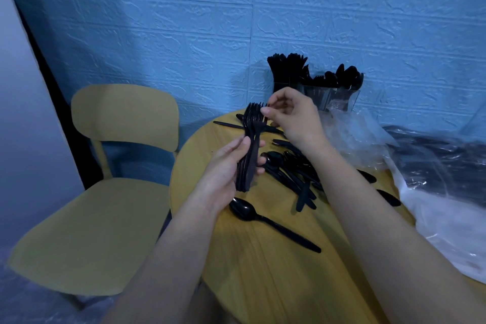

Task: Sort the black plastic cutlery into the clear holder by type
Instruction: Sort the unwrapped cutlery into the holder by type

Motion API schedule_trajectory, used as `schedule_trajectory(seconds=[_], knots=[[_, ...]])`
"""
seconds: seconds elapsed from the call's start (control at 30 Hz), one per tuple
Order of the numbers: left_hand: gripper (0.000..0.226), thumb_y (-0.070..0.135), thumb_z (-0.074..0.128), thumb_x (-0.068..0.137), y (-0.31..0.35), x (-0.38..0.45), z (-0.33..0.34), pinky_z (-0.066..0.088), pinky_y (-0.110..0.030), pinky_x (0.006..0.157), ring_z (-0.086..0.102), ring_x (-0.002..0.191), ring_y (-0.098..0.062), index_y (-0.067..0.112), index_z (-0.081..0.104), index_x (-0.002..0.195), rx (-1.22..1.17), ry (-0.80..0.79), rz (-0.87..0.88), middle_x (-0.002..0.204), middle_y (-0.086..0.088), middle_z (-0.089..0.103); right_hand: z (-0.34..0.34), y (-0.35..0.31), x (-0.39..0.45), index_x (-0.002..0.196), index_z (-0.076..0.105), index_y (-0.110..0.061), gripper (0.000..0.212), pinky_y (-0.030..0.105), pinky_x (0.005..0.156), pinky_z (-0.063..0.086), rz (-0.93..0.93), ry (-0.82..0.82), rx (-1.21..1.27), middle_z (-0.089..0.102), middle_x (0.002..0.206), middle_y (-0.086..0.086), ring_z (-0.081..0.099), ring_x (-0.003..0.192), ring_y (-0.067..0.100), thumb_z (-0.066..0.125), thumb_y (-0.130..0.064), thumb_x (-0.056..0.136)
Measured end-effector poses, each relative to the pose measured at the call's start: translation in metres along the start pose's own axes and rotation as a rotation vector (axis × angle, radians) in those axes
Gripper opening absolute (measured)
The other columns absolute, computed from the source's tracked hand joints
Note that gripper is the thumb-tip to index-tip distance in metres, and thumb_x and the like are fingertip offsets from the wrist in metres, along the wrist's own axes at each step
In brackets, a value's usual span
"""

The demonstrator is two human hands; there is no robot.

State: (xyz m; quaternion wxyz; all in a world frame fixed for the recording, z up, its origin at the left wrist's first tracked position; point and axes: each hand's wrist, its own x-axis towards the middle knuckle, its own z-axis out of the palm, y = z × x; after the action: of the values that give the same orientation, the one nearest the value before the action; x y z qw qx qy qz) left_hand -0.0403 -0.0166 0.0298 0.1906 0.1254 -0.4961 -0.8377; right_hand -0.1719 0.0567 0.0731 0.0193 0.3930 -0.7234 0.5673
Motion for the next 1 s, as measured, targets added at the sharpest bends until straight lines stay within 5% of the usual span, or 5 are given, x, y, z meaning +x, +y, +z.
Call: schedule_trajectory(seconds=[0.1, 0.23, 0.5, 0.7, 1.0], knots=[[0.020, 0.021, 0.047, 0.098, -0.001, 0.002, 0.002, 0.038, -0.017, 0.044, 0.046, 0.051, -0.006, 0.013, 0.064, 0.092, 0.026, -0.012, -0.036, 0.082, -0.001, 0.063, 0.002, 0.001, -0.002, 0.088, 0.055, -0.017, 0.017, 0.018, 0.067, 0.047, -0.013, 0.005, -0.083, 0.056, 0.079, -0.008, 0.052, 0.069, 0.004, 0.071, -0.012, 0.083], [0.019, 0.015, 0.042, 0.099, -0.003, 0.011, 0.011, 0.032, -0.015, 0.039, 0.042, 0.046, -0.004, 0.008, 0.058, 0.092, -0.030, -0.081, -0.070, 0.075, 0.001, 0.064, -0.013, 0.005, 0.000, 0.118, 0.054, -0.016, 0.039, 0.024, 0.074, 0.047, 0.142, -0.178, 0.006, 0.057, 0.092, -0.011, 0.055, 0.082, 0.006, 0.072, -0.019, 0.083], [0.025, 0.014, 0.041, 0.100, 0.009, 0.059, 0.051, 0.037, -0.017, 0.041, 0.047, 0.048, -0.007, 0.004, 0.058, 0.115, 0.235, -0.289, -0.162, 0.076, 0.002, 0.066, -0.092, 0.009, 0.018, 0.088, 0.070, -0.009, 0.004, 0.017, 0.055, 0.044, 0.192, -0.317, 0.039, 0.065, 0.064, -0.002, 0.056, 0.057, 0.006, 0.069, -0.011, 0.084], [0.024, 0.023, 0.039, 0.102, 0.008, 0.119, 0.088, 0.050, -0.028, 0.091, 0.063, 0.099, -0.011, 0.026, 0.062, 0.109, 0.660, -0.239, 0.014, 0.107, 0.004, 0.068, -0.146, 0.020, 0.061, 0.072, 0.066, -0.030, 0.022, 0.022, 0.061, 0.046, 0.161, 0.059, -0.245, 0.063, 0.053, -0.014, 0.056, 0.049, -0.002, 0.072, -0.011, 0.082], [0.045, 0.007, 0.035, 0.100, -0.003, 0.210, 0.102, 0.029, -0.024, 0.106, 0.034, 0.133, -0.020, 0.010, 0.034, 0.145, 1.466, -0.160, 0.433, 0.144, -0.008, 0.039, -0.159, 0.035, 0.140, 0.096, 0.068, -0.012, 0.009, 0.015, 0.076, 0.038, -0.017, 0.611, -0.347, 0.064, 0.087, -0.005, 0.057, 0.084, 0.011, 0.063, -0.015, 0.088]])
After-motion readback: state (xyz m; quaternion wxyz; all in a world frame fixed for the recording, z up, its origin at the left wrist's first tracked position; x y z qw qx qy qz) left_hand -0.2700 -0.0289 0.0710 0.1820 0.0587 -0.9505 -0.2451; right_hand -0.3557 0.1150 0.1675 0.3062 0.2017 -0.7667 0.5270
